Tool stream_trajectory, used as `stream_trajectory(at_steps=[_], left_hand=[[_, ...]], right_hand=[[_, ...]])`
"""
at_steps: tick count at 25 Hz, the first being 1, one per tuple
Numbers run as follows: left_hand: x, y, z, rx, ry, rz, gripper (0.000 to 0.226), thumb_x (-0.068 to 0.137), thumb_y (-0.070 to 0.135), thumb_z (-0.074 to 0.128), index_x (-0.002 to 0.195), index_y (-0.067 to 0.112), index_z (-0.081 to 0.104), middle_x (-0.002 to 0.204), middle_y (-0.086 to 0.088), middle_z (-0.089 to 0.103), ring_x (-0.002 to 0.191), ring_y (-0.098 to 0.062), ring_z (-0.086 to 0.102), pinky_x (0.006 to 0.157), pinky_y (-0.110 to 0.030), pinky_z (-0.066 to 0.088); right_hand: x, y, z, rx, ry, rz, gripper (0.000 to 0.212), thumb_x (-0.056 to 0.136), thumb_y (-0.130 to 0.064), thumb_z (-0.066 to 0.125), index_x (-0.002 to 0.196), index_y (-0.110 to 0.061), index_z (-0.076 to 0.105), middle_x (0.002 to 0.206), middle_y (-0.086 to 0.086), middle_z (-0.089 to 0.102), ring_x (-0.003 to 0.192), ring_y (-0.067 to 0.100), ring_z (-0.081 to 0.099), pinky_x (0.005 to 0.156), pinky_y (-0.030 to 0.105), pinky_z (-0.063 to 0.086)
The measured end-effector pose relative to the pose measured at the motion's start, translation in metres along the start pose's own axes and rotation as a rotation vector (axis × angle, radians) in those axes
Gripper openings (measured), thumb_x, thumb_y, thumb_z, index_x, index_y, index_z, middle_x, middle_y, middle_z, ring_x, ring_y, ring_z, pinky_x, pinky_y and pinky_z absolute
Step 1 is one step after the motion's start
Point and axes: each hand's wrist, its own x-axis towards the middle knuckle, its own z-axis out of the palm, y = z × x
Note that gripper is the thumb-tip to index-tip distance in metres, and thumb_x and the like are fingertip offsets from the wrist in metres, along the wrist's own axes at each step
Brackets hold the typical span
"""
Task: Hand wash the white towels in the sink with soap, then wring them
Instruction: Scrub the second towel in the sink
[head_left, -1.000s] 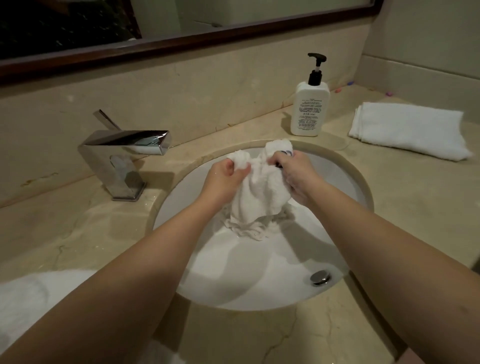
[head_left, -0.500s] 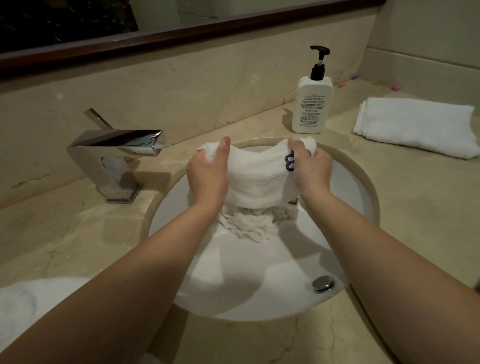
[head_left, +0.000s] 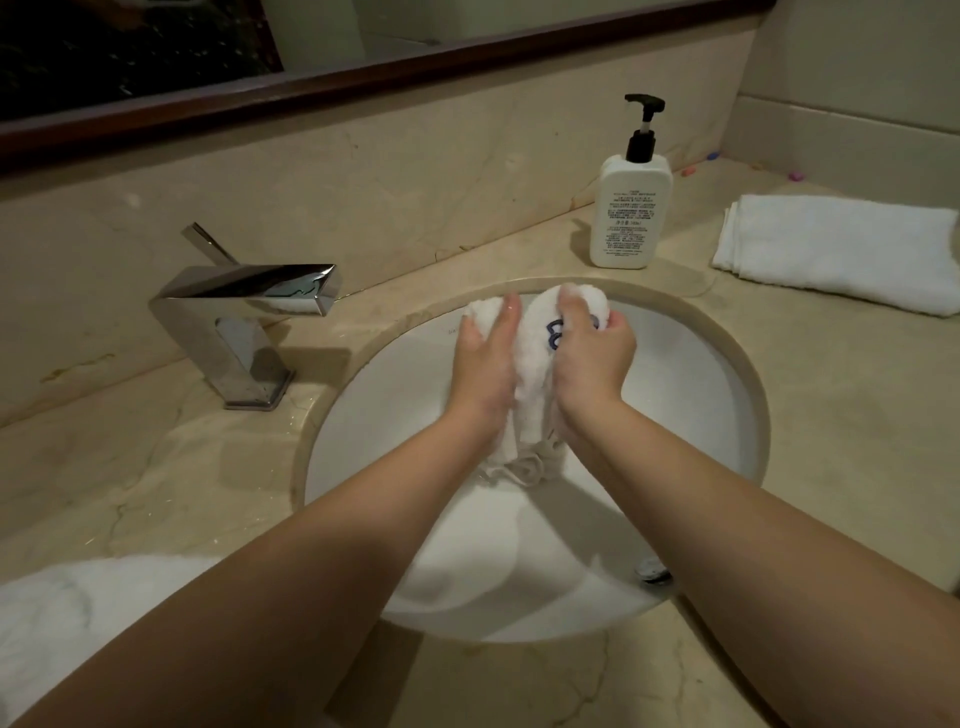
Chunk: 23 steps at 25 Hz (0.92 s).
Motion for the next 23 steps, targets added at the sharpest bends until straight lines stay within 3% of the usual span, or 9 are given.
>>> stream_trajectory(at_steps=[3, 6, 8, 10, 12, 15, 17, 20, 23], left_hand=[[0.002, -0.005, 0.0, 0.085, 0.083, 0.08, 0.066, 0.092, 0.067, 0.052, 0.127, 0.012, 0.062, 0.118, -0.008, 0.073, 0.112, -0.024, 0.069, 0.103, -0.049, 0.053], [0.007, -0.003, -0.009, -0.187, 0.171, -0.166, 0.062, 0.093, 0.064, 0.057, 0.119, 0.009, 0.07, 0.1, -0.011, 0.078, 0.093, -0.029, 0.076, 0.09, -0.046, 0.06], [0.015, -0.001, -0.019, -0.378, 0.138, -0.343, 0.068, 0.09, 0.065, 0.059, 0.125, 0.008, 0.069, 0.101, -0.014, 0.078, 0.088, -0.031, 0.076, 0.077, -0.042, 0.062], [0.02, 0.001, -0.025, -0.424, 0.067, -0.394, 0.088, 0.073, 0.076, 0.068, 0.131, 0.009, 0.064, 0.109, -0.016, 0.075, 0.092, -0.035, 0.076, 0.074, -0.042, 0.06], [0.023, -0.002, -0.022, -0.293, 0.04, -0.351, 0.104, 0.052, 0.084, 0.075, 0.124, 0.01, 0.068, 0.111, -0.014, 0.075, 0.095, -0.033, 0.075, 0.085, -0.044, 0.059], [0.02, -0.009, -0.014, -0.066, 0.126, -0.154, 0.069, 0.081, 0.074, 0.061, 0.09, 0.006, 0.069, 0.085, -0.008, 0.072, 0.077, -0.023, 0.07, 0.075, -0.037, 0.054], [0.018, -0.014, -0.016, -0.161, 0.092, -0.218, 0.056, 0.093, 0.064, 0.058, 0.079, 0.011, 0.068, 0.073, -0.006, 0.071, 0.068, -0.022, 0.07, 0.067, -0.032, 0.054], [0.012, -0.012, -0.008, -0.195, -0.03, -0.298, 0.064, 0.089, 0.072, 0.054, 0.095, 0.012, 0.074, 0.087, -0.008, 0.077, 0.082, -0.025, 0.075, 0.077, -0.036, 0.059], [0.01, -0.014, -0.003, -0.082, 0.11, -0.247, 0.064, 0.092, 0.069, 0.053, 0.097, 0.009, 0.075, 0.091, -0.011, 0.078, 0.084, -0.029, 0.076, 0.082, -0.04, 0.061]], right_hand=[[-0.008, -0.001, 0.0, -0.061, -0.082, -0.091, 0.026, 0.097, -0.034, 0.064, 0.098, -0.009, 0.06, 0.079, 0.0, 0.063, 0.059, 0.002, 0.058, 0.061, 0.021, 0.048], [-0.029, 0.004, 0.008, -0.207, -0.254, -0.258, 0.029, 0.098, -0.041, 0.061, 0.084, -0.015, 0.055, 0.07, -0.005, 0.057, 0.054, 0.002, 0.051, 0.056, 0.022, 0.044], [-0.036, 0.01, 0.011, -0.301, -0.281, -0.281, 0.038, 0.098, -0.045, 0.059, 0.072, -0.02, 0.047, 0.063, -0.009, 0.05, 0.055, 0.007, 0.046, 0.058, 0.026, 0.04], [-0.033, 0.011, 0.013, -0.399, -0.244, -0.226, 0.046, 0.098, -0.05, 0.054, 0.066, -0.019, 0.042, 0.061, -0.006, 0.048, 0.058, 0.013, 0.046, 0.061, 0.031, 0.039], [-0.024, 0.007, 0.011, -0.472, -0.159, -0.151, 0.052, 0.099, -0.053, 0.049, 0.061, -0.017, 0.041, 0.061, -0.003, 0.049, 0.062, 0.019, 0.048, 0.064, 0.035, 0.038], [-0.027, 0.007, 0.007, -0.491, -0.153, -0.213, 0.054, 0.096, -0.056, 0.051, 0.059, -0.018, 0.044, 0.058, -0.002, 0.052, 0.061, 0.023, 0.051, 0.062, 0.037, 0.04], [-0.04, 0.011, 0.009, -0.56, -0.246, -0.343, 0.053, 0.091, -0.062, 0.053, 0.067, -0.015, 0.053, 0.064, 0.001, 0.061, 0.067, 0.027, 0.059, 0.063, 0.04, 0.046], [-0.013, 0.006, 0.01, -0.657, -0.155, -0.338, 0.05, 0.096, -0.057, 0.052, 0.073, -0.013, 0.058, 0.079, 0.009, 0.069, 0.081, 0.033, 0.064, 0.068, 0.038, 0.046], [-0.003, 0.006, 0.003, -0.697, -0.114, -0.285, 0.046, 0.097, -0.048, 0.054, 0.081, -0.007, 0.067, 0.085, 0.014, 0.071, 0.085, 0.035, 0.066, 0.071, 0.039, 0.051]])
